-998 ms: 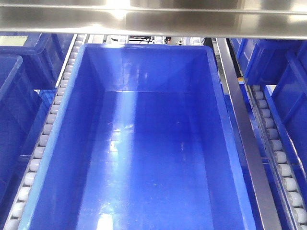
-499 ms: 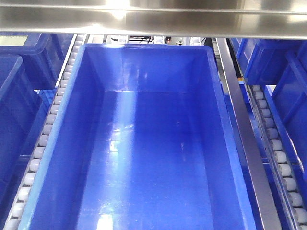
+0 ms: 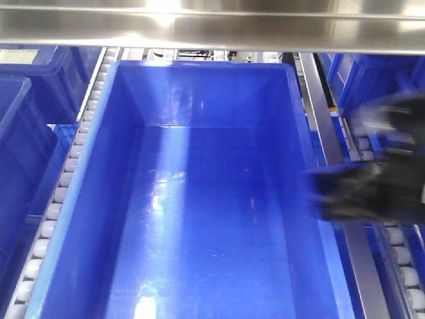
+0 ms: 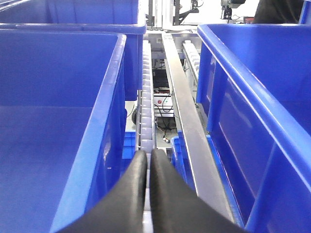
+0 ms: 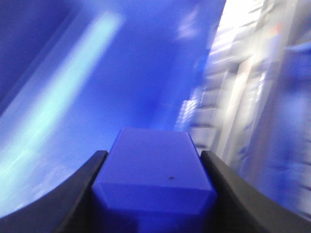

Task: Pour parts from conveyor to right shelf
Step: 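Swing the right gripper with the block over the empty bin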

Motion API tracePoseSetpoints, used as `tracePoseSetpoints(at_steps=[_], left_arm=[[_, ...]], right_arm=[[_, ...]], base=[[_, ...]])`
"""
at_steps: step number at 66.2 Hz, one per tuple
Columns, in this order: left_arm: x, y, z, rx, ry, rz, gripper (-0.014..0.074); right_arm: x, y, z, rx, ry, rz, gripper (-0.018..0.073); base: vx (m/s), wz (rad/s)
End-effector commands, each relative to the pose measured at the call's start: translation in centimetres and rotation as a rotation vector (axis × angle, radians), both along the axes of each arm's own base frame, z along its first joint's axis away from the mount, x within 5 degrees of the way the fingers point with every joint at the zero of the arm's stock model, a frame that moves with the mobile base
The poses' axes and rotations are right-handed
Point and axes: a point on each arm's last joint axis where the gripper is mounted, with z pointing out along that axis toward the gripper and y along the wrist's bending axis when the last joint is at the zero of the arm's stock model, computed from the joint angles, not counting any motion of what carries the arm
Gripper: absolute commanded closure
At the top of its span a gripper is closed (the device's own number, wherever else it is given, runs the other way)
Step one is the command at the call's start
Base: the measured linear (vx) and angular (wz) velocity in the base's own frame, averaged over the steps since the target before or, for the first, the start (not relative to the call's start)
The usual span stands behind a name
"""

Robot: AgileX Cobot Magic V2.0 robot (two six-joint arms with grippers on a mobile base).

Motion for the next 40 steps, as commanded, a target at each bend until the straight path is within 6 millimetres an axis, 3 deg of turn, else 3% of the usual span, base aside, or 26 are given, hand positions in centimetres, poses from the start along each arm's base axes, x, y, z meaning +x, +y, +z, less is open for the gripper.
tracePoseSetpoints(at_steps=[1,21,40], left_arm=[[0.1,-0.1,1.3,-0.018,-0.081,-0.008,0.0602],[0.1,-0.1,1.3,-0.018,-0.081,-0.008,0.0602],[0.1,-0.1,1.3,-0.018,-0.081,-0.008,0.0602]], right_arm=[[2.3,2.7,1.3,0.008,-0.052,0.052,0.0564],[8.9,11.1,-2.2,-0.139,0.138,0.153,0.0564],[13.1,14.4,-5.7,-0.212,0.23,0.15,0.0564]], base=[[0.0,0.0],[0.0,0.0],[0.0,0.0]])
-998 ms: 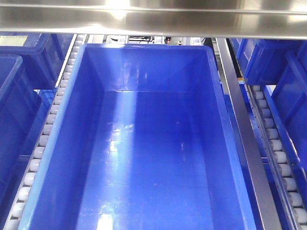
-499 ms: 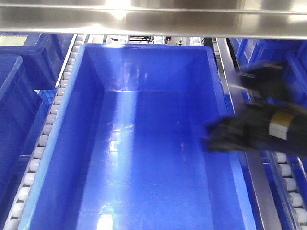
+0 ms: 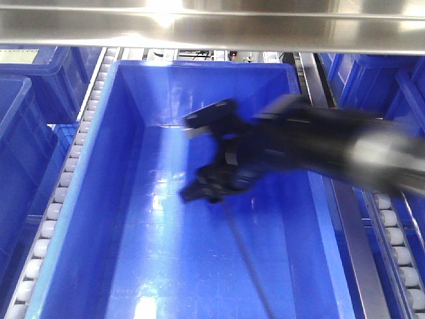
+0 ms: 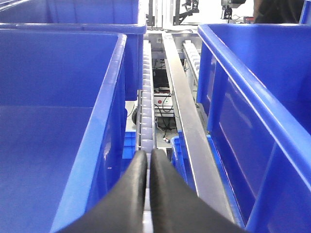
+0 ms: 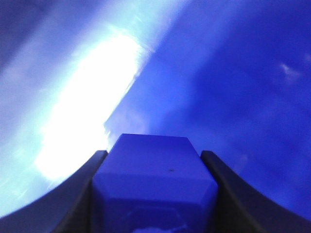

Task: Pour parts from conveyor to right shelf
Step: 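Swing the right gripper with the block over the empty bin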

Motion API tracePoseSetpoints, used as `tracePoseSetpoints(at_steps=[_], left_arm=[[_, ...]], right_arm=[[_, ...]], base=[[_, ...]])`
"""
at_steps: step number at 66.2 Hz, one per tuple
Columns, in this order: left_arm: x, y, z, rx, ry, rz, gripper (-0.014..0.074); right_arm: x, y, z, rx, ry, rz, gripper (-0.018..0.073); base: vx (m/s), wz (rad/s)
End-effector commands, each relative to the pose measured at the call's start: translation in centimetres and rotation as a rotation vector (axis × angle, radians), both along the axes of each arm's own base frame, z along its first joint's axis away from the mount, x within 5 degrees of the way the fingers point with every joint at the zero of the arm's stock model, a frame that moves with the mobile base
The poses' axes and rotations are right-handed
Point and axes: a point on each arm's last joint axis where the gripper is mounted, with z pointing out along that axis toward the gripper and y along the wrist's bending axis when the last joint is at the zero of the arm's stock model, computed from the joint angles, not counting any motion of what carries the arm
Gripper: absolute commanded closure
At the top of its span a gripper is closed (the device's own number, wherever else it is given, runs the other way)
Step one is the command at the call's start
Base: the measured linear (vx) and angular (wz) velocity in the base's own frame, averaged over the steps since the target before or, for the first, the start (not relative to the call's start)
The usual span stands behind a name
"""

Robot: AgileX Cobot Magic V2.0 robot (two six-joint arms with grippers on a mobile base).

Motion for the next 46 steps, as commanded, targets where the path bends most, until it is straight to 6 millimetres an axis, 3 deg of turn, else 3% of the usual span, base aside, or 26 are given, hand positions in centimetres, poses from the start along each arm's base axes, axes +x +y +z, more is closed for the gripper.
tracePoseSetpoints(at_steps=[1,22,36,46], left_arm=[[0.1,-0.1,1.3,-0.018,-0.081,-0.008,0.0602],[0.1,-0.1,1.3,-0.018,-0.081,-0.008,0.0602],[0.1,-0.1,1.3,-0.018,-0.081,-0.008,0.0602],[0.1,-0.1,1.3,-0.018,-0.081,-0.008,0.0602]], right_arm=[[1.1,0.6,1.8,0.027,-0.07,0.007,0.0564],[2.3,1.4,-2.5,-0.047,0.024,0.003,0.0564],[2.3,1.4,-2.8,-0.055,0.031,0.003,0.0533],[2.3,1.4,-2.8,-0.054,0.031,0.003,0.0411]], base=[[0.0,0.0],[0.0,0.0],[0.0,0.0],[0.0,0.0]])
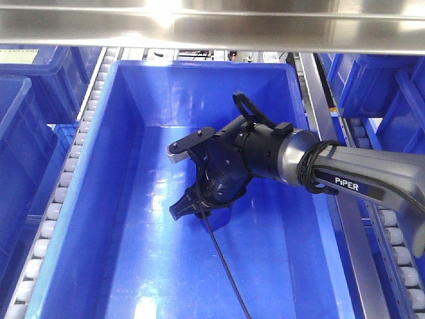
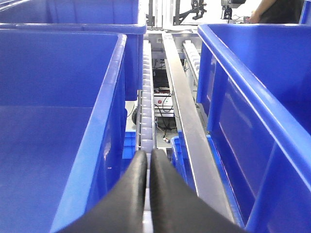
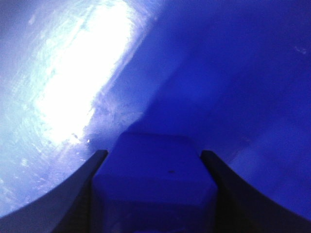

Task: Pour parts from conveyor to right shelf
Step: 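Swing the right gripper with the block over the empty bin, then open the right gripper to drop the block into the bin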

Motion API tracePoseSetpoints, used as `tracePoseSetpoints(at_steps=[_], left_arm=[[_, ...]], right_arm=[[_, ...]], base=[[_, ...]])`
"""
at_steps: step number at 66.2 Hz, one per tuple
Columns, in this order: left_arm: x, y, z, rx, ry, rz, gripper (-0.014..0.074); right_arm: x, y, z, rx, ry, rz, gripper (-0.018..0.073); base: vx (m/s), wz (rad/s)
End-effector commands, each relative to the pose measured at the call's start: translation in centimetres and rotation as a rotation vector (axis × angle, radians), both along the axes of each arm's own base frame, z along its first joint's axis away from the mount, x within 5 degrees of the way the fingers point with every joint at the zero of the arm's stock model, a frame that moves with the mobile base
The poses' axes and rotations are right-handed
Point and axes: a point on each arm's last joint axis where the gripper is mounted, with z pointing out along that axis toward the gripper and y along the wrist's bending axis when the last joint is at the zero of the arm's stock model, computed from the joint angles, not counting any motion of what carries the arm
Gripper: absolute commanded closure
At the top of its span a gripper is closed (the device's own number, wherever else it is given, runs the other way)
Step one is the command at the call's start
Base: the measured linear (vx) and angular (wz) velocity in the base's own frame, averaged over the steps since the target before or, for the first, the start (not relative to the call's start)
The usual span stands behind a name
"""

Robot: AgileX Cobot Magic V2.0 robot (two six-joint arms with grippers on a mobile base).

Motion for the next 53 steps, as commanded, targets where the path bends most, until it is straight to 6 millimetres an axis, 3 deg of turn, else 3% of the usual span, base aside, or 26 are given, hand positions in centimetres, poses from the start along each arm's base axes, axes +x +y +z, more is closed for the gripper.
tracePoseSetpoints(at_steps=[1,14,23,32,53], left_arm=[[0.1,-0.1,1.3,-0.018,-0.081,-0.008,0.0602],[0.1,-0.1,1.3,-0.018,-0.081,-0.008,0.0602],[0.1,-0.1,1.3,-0.018,-0.081,-0.008,0.0602],[0.1,-0.1,1.3,-0.018,-0.081,-0.008,0.0602],[0.1,-0.1,1.3,-0.018,-0.081,-0.008,0.0602]], right_arm=[[0.4,-0.1,2.3,0.035,-0.07,0.006,0.0393],[0.4,-0.1,2.5,0.035,-0.087,0.006,0.0092],[0.4,-0.1,4.1,0.086,-0.146,-0.01,-0.0043],[0.1,-0.3,6.4,0.153,-0.21,-0.024,-0.0052],[-1.2,-1.4,10.3,0.201,-0.333,-0.006,0.0024]], base=[[0.0,0.0],[0.0,0.0],[0.0,0.0],[0.0,0.0],[0.0,0.0]])
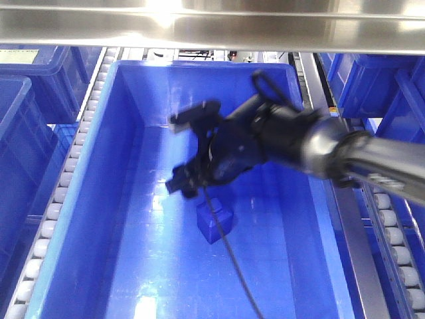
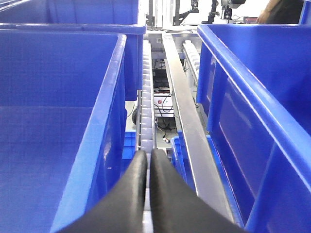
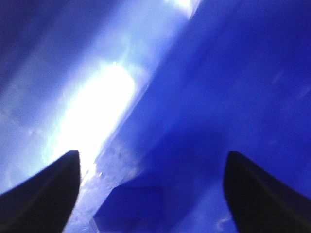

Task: Pour parts from conveyor to right shelf

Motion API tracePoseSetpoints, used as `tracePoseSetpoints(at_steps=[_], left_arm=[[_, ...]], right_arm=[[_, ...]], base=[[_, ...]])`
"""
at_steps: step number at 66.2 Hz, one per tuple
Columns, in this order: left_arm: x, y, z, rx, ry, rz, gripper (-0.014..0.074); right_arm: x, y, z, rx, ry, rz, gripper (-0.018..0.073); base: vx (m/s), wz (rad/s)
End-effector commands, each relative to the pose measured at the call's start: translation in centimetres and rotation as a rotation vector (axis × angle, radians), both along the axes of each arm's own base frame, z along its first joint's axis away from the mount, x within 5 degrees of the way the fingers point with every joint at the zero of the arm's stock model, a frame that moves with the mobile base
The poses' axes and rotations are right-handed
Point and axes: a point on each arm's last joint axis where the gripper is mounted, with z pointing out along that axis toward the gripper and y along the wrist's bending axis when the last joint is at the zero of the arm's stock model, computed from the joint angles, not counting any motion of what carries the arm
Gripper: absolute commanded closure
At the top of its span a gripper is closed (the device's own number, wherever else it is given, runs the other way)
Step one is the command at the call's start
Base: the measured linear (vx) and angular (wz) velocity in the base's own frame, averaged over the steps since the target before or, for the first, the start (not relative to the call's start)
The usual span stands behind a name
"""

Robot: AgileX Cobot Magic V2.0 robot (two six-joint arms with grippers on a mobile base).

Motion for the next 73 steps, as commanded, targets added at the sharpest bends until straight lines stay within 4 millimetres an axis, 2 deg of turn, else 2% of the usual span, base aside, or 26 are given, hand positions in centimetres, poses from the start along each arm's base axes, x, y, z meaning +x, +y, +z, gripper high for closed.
tracePoseSetpoints(at_steps=[1,8,18,26,33,42,58,73], left_arm=[[0.1,-0.1,1.3,-0.018,-0.081,-0.008,0.0602],[0.1,-0.1,1.3,-0.018,-0.081,-0.008,0.0602],[0.1,-0.1,1.3,-0.018,-0.081,-0.008,0.0602],[0.1,-0.1,1.3,-0.018,-0.081,-0.008,0.0602],[0.1,-0.1,1.3,-0.018,-0.081,-0.008,0.0602],[0.1,-0.1,1.3,-0.018,-0.081,-0.008,0.0602],[0.1,-0.1,1.3,-0.018,-0.081,-0.008,0.0602],[0.1,-0.1,1.3,-0.018,-0.081,-0.008,0.0602]], right_arm=[[-0.8,-0.7,4.4,0.09,-0.163,0.018,0.0025],[-2.4,-1.8,5.1,0.159,-0.256,0.051,0.0032],[-5.3,-3.8,4.9,0.222,-0.311,0.075,0.0048],[-7.2,-6.0,4.6,0.219,-0.314,0.064,0.0115],[-9.0,-7.7,5.0,0.228,-0.327,0.053,0.0274],[-11.5,-9.5,6.2,0.263,-0.379,0.057,0.0577],[-16.2,-12.6,8.0,0.408,-0.552,0.082,0.0568],[-19.9,-15.3,7.5,0.462,-0.629,0.088,0.0568]], base=[[0.0,0.0],[0.0,0.0],[0.0,0.0],[0.0,0.0],[0.0,0.0],[0.0,0.0],[0.0,0.0],[0.0,0.0]])
